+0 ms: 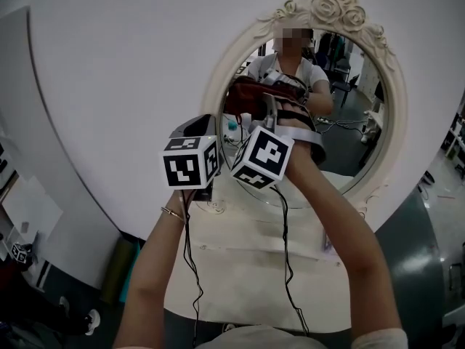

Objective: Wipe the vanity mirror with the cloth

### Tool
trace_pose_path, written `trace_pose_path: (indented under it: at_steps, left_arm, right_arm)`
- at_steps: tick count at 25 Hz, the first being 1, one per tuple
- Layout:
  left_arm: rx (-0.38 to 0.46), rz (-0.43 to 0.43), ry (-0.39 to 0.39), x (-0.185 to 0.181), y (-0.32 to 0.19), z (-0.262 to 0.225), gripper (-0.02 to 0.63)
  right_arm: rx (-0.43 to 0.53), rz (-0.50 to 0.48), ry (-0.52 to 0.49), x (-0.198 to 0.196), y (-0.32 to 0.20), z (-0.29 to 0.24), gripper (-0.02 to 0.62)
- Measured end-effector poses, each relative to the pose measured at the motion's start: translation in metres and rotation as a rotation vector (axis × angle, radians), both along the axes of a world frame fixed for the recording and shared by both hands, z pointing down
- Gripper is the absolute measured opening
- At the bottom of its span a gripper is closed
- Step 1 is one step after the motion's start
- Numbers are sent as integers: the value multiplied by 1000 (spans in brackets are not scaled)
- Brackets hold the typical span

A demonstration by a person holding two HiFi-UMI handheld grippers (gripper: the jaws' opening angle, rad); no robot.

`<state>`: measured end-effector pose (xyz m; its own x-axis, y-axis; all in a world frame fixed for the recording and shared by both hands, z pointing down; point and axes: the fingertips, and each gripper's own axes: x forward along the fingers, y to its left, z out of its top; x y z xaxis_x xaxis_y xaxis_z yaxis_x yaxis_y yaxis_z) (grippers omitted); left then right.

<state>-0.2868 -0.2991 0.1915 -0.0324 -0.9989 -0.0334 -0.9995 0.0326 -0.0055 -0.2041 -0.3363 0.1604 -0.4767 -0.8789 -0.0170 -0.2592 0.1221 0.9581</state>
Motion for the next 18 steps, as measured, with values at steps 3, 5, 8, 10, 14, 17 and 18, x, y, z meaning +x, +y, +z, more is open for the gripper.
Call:
trace_pose_path:
  at_steps: [3,5,8,10,14,17,18]
  left_arm:
    - [-31,5,16,1,1,30,3]
    - [-59,3,31,0,3,52,3]
    - [-107,1,62,-4,5,85,3]
    - [-133,2,74,-6,7,104,3]
    - [-147,8,91,-5,13,136,3]
    - [-153,6,108,-4,18,156,3]
    - [-159,5,111,-4,19,162,3]
  right_arm:
    - [-37,-16,34,-7,2,26,60]
    - [-63,-28,54,-10,4,45,60]
    - [-106,-33,71,-12,4,73,60]
    - [-132,-38,83,-14,5,91,60]
    - [-187,-50,100,-19,5,129,60]
    - [-233,-54,122,-19,7,159,60]
    - [-248,-55,134,-19,8,170,60]
